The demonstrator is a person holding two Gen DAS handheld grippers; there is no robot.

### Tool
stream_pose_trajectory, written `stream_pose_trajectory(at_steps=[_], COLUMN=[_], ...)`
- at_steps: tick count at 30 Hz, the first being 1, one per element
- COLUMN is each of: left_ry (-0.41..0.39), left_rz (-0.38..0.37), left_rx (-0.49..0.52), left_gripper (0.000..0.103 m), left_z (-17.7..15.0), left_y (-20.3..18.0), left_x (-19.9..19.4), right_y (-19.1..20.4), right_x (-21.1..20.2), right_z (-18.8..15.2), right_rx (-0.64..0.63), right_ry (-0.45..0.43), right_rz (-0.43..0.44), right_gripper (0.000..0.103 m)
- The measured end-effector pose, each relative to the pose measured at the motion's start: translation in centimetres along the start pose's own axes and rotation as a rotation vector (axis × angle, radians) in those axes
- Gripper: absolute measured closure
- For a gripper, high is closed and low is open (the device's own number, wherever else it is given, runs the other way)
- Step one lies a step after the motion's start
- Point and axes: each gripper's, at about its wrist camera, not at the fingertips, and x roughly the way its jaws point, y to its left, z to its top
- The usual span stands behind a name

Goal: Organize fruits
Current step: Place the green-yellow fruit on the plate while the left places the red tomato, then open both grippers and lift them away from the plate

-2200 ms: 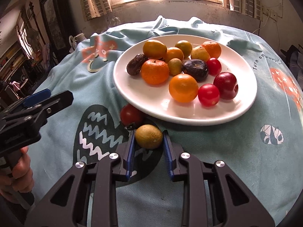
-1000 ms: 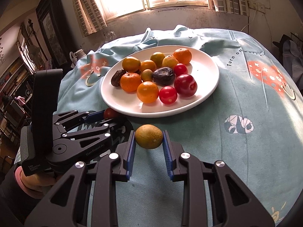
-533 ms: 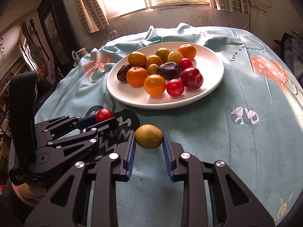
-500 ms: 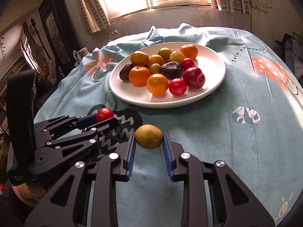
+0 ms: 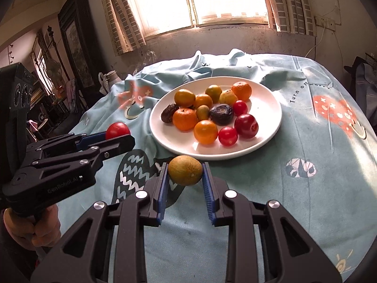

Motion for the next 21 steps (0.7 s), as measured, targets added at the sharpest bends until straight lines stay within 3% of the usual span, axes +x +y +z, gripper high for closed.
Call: stream_pose_trajectory(at_steps=[5, 9, 18, 19, 21], left_ry=[-0.011, 0.013, 0.118, 0.123, 0.111], left_rz=[-0.007, 0.018, 0.022, 0.026, 0.040], left_rx=[-0.002, 0.016, -0.036, -0.047, -0.051], left_gripper=[0.074, 0.074, 0.073, 0.072, 0.055], left_z=[5.6, 9.1, 12.1, 12.3, 12.5], left_y=[0.2, 0.0, 2.1, 2.4, 2.8], left_x=[2.4, 6.9, 15.1, 15.4, 15.3], right_y=[-2.1, -4.0, -6.1, -6.2, -6.3], right_x=[0.2, 1.3, 6.1, 6.4, 6.8], right_z=[4.7, 7.6, 9.9, 10.0, 10.0], right_rx=[0.026, 0.029, 0.008, 0.006, 0.006], right_ry=[-0.052, -0.072, -0.038, -0.033, -0.029], right_rz=[-0.034, -0.059, -0.068, -0.066, -0.063], right_gripper=[0.075, 0.075, 0.075, 0.075, 0.075])
